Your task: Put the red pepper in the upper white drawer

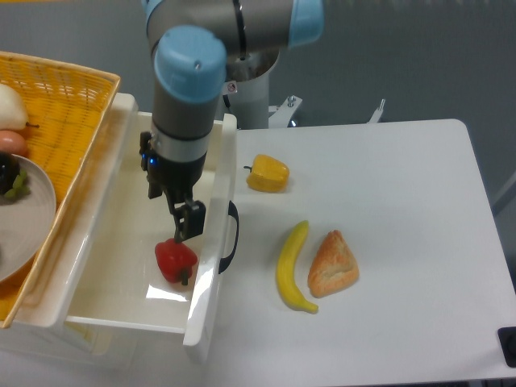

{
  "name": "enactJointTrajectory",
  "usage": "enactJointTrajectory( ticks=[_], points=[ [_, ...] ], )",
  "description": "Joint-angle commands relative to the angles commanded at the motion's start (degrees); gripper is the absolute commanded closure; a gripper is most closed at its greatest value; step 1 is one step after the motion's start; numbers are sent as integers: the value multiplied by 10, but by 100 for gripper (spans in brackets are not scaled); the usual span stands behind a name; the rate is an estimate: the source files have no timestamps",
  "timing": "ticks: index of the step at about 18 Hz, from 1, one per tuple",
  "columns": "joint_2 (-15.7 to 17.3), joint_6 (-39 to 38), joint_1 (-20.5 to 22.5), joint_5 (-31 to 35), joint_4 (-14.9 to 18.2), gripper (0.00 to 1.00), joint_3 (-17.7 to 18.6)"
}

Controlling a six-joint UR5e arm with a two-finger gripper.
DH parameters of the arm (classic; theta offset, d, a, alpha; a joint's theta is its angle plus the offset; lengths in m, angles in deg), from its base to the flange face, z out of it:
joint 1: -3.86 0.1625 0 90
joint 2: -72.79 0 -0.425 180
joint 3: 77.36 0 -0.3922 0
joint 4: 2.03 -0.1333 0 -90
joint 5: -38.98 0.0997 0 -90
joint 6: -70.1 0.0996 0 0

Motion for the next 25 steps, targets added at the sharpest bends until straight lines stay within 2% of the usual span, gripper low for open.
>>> enactJointTrajectory(
  ticks=[7,12,15,18,21,25],
  points=[
    [12,-19,46,-24,-1,1,-12],
    [18,-27,107,-19,-1,0,-18],
    [16,-27,159,-16,-1,0,-15],
    [7,-25,197,6,-2,0,-13],
    [-18,-25,216,30,-6,0,-11],
    [-48,-25,236,73,-52,0,18]
  ],
)
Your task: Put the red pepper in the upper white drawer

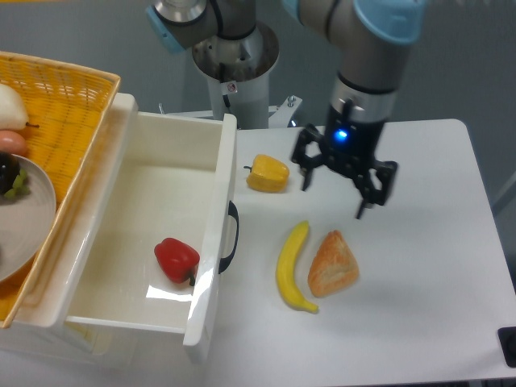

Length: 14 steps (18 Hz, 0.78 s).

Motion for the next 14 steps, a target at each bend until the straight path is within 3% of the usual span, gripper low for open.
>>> enactJointTrajectory(
  ticks=[3,14],
  points=[
    [-24,5,19,4,-34,0,24],
    [-134,16,29,107,-59,0,25]
  ],
)
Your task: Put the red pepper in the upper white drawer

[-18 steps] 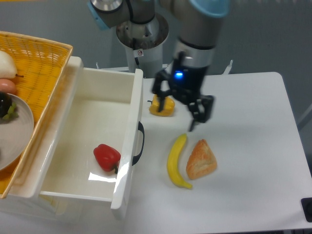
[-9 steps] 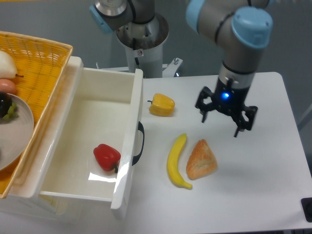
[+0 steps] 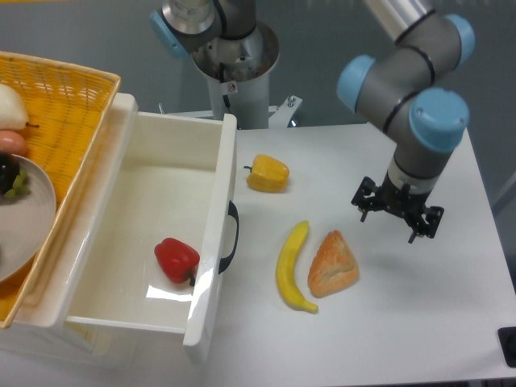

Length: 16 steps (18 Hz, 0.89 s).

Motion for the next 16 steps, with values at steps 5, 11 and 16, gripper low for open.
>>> enactJointTrajectory(
  ticks=[5,11,16],
  points=[
    [-27,1,-3,19,-17,0,-1],
    [-40,76,0,33,-23,0,-2],
    [-43,78,1,32,-24,0,-3]
  ],
)
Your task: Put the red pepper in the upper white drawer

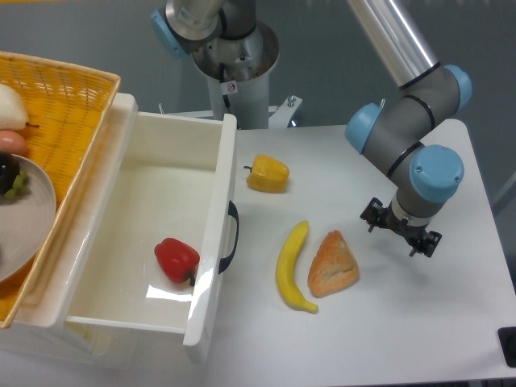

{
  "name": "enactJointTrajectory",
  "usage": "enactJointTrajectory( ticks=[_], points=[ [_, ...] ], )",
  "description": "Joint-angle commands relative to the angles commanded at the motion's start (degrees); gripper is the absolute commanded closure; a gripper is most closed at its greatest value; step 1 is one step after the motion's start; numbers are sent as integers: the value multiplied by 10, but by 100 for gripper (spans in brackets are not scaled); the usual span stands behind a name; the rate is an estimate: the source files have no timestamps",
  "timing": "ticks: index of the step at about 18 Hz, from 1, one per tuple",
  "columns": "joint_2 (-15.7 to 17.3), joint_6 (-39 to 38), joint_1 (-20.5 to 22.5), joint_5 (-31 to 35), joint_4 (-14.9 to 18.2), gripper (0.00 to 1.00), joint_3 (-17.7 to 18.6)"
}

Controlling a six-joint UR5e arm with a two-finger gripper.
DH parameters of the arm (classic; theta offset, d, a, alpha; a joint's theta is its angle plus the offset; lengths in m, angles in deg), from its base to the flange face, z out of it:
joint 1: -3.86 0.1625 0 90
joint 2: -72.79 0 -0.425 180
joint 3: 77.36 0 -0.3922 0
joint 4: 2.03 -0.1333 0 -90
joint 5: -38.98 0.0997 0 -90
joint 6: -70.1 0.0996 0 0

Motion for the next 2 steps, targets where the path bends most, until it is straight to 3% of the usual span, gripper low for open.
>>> enactJointTrajectory(
  ticks=[2],
  points=[
    [0,0,1,-1,-2,0,1]
  ],
)
